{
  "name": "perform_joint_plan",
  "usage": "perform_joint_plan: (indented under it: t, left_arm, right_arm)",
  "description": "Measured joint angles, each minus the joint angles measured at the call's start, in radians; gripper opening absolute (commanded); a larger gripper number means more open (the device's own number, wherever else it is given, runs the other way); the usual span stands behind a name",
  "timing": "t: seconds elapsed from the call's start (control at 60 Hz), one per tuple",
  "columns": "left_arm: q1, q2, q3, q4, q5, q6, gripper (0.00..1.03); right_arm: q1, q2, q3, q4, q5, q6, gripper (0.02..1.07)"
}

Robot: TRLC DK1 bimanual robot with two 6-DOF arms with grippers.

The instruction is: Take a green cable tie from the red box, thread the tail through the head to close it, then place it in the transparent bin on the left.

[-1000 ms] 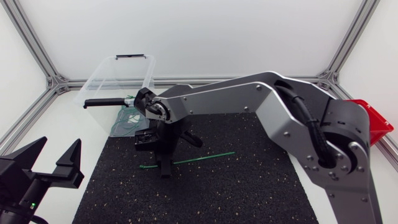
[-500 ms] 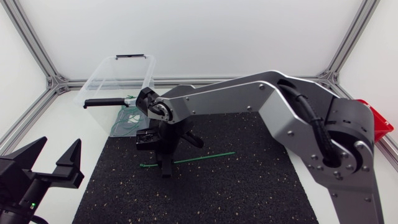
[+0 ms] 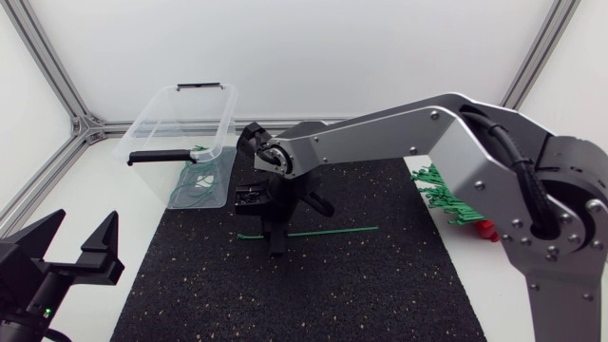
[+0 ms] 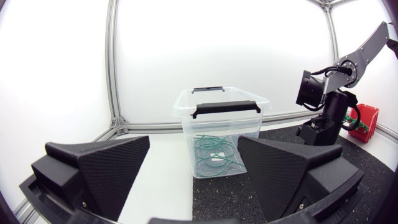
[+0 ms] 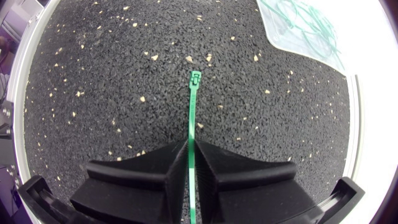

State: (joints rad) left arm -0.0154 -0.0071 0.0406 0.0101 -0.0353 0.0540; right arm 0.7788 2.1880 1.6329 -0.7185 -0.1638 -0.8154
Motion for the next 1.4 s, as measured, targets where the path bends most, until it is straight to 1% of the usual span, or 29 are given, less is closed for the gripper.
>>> perform_joint_plan:
  t: [0.167, 0.383, 0.467, 0.55, 0.567, 0.6, 0.733, 0.817, 0.9, 1.017, 1.133, 1.233, 1.3, 1.4]
  left_arm:
    - [0.001, 0.0, 0.0, 0.0, 0.0, 0.0, 0.99]
    - [0.002, 0.0, 0.0, 0.0, 0.0, 0.0, 0.99]
    - [0.008, 0.0, 0.0, 0.0, 0.0, 0.004, 0.97]
    - [0.016, 0.0, 0.0, -0.002, 0.0, 0.034, 0.96]
    - [0.015, 0.0, 0.0, -0.003, 0.0, 0.041, 0.93]
    - [0.015, 0.0, 0.002, -0.01, 0.0, 0.056, 0.92]
    - [0.014, 0.0, 0.027, -0.064, 0.0, 0.117, 0.92]
    - [0.03, 0.0, 0.036, -0.089, 0.0, 0.158, 0.92]
    - [0.04, 0.0, 0.055, -0.141, -0.003, 0.194, 0.92]
    - [0.028, 0.019, 0.097, -0.197, -0.004, 0.235, 0.92]
    - [-0.021, 0.069, 0.159, -0.254, 0.012, 0.258, 0.92]
    - [-0.026, 0.084, 0.183, -0.27, 0.04, 0.27, 0.92]
    - [-0.026, 0.097, 0.197, -0.281, 0.073, 0.286, 0.92]
    - [-0.026, 0.145, 0.221, -0.284, 0.149, 0.291, 0.92]
  right_arm:
    - [-0.002, -0.043, -0.017, -0.029, -0.023, 0.003, 0.17]
    - [-0.01, -0.099, -0.022, -0.068, -0.087, 0.01, 0.17]
    - [-0.019, -0.115, -0.027, -0.086, -0.117, 0.016, 0.17]
    - [-0.034, -0.135, -0.032, -0.113, -0.155, 0.023, 0.17]
    - [-0.037, -0.14, -0.032, -0.117, -0.16, 0.024, 0.17]
    - [-0.043, -0.151, -0.034, -0.125, -0.174, 0.026, 0.17]
    - [-0.056, -0.204, -0.05, -0.144, -0.201, 0.03, 0.17]
    - [-0.058, -0.235, -0.066, -0.15, -0.209, 0.031, 0.17]
    - [-0.06, -0.256, -0.084, -0.15, -0.219, 0.034, 0.17]
    - [-0.062, -0.278, -0.1, -0.164, -0.227, 0.041, 0.17]
    - [-0.065, -0.302, -0.106, -0.174, -0.23, 0.05, 0.17]
    - [-0.066, -0.326, -0.106, -0.193, -0.239, 0.056, 0.17]
    - [-0.066, -0.341, -0.106, -0.207, -0.254, 0.057, 0.17]
    - [-0.066, -0.36, -0.106, -0.222, -0.263, 0.06, 0.17]
